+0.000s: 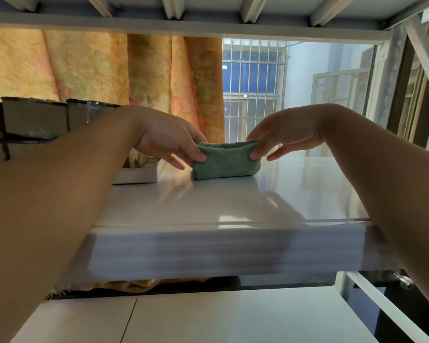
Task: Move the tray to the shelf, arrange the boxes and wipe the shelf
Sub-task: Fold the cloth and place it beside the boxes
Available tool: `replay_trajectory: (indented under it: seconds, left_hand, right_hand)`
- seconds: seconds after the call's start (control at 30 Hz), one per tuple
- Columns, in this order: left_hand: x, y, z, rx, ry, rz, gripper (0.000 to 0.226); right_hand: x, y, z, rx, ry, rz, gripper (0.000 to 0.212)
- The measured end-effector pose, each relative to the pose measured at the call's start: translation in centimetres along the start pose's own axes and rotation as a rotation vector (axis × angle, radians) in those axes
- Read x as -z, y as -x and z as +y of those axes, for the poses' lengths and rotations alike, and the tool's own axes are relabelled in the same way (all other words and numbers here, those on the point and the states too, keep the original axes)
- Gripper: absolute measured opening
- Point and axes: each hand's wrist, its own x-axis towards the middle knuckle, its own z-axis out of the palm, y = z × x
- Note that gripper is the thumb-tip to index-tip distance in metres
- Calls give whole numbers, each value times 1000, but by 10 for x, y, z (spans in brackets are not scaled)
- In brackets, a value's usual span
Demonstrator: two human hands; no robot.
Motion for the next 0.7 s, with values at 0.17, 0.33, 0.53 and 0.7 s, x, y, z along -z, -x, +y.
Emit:
replay_trajectory:
  seconds: [0.17,0.33,0.53,0.7]
  left_hand:
    - [-1,-2,1,3,22,74,14]
    - [-8,-10,2,13,2,174,23]
    - [-7,-13,0,28,-109,256,19]
    - [-10,-23,-6,57,-262,310,18]
  right_hand:
    - [-1,1,2,-40,-44,-21,13]
    - [-5,-3,3,-91,-20,8,25]
    - [-7,-14,6,-96,8,66,21]
    - [-15,-22,6,-138,142,111,23]
